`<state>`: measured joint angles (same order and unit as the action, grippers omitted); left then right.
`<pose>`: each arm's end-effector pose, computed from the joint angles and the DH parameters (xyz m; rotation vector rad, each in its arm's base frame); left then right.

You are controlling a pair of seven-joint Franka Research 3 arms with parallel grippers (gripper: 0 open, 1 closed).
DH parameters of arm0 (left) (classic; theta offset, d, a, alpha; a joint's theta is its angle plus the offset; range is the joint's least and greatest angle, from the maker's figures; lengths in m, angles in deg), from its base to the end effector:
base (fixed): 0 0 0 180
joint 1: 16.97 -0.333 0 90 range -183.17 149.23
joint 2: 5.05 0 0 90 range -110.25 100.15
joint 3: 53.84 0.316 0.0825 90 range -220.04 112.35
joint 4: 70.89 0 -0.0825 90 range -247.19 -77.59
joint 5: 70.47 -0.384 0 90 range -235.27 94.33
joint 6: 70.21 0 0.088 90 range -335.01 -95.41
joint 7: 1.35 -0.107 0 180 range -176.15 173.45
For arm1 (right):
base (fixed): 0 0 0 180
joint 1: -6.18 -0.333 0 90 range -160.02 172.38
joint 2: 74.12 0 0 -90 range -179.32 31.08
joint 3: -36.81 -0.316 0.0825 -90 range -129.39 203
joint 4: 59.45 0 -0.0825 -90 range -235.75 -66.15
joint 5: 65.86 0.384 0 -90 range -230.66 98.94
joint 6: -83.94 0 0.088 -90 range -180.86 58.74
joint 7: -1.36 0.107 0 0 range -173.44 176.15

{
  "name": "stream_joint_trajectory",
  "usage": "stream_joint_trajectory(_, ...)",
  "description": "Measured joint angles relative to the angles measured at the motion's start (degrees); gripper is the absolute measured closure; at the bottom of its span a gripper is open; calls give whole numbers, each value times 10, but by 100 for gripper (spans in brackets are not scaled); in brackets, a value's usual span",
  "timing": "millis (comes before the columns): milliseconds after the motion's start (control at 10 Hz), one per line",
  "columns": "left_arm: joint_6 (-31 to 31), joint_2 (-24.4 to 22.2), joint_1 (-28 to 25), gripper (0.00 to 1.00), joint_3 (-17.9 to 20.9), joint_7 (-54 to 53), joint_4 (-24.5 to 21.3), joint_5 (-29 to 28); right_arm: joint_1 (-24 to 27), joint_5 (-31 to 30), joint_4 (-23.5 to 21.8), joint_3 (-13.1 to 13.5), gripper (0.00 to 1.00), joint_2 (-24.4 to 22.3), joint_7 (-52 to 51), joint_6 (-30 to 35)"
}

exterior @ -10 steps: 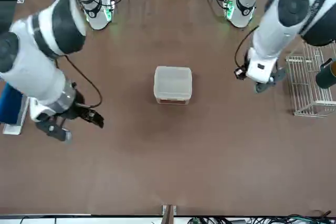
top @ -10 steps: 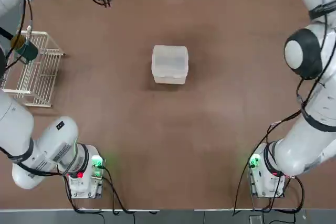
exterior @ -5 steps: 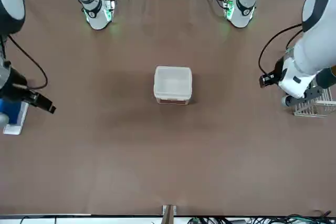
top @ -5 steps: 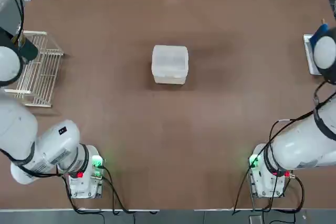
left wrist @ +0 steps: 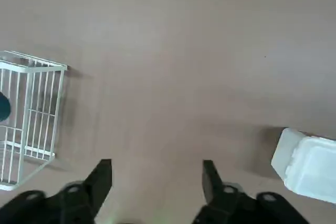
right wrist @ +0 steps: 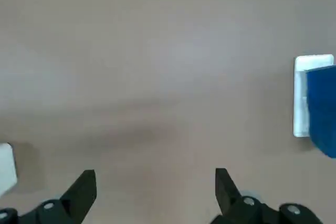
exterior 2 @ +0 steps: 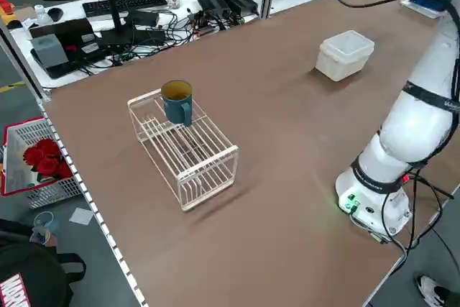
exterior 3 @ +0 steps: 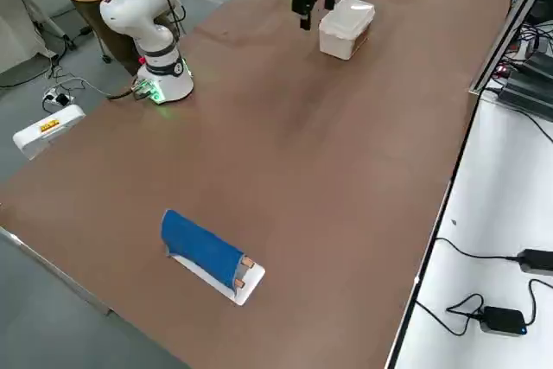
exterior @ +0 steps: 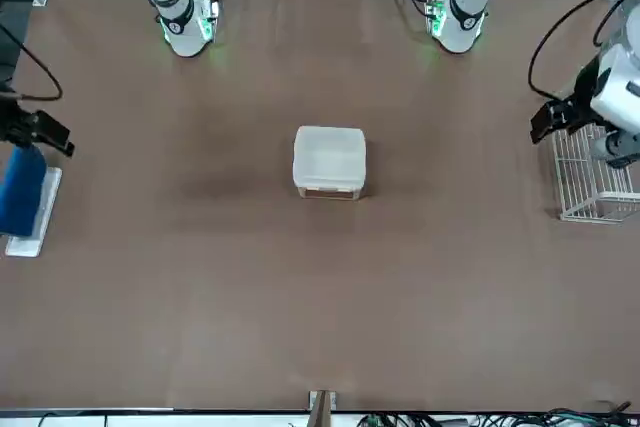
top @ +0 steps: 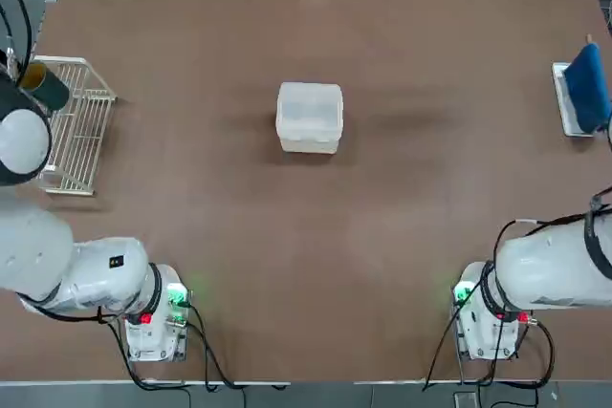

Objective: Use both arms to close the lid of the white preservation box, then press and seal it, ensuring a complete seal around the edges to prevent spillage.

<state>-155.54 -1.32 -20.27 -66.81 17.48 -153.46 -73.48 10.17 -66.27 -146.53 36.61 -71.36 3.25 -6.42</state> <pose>0.5602 -0.0845 0.6426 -3.0908 -0.2542 0.0086 0.5691 -0.0385 0.6220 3.1306 -0.1553 0.0140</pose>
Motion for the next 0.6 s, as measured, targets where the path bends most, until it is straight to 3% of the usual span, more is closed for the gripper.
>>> stream_joint_trajectory(200,0,-21,33,0,36,0,0,2,6,0,-16,3,0,-3,-15,-4)
stream_joint_trajectory(600,19,-25,37,0,31,-66,-3,24,5,0,-29,2,0,-3,-16,-42)
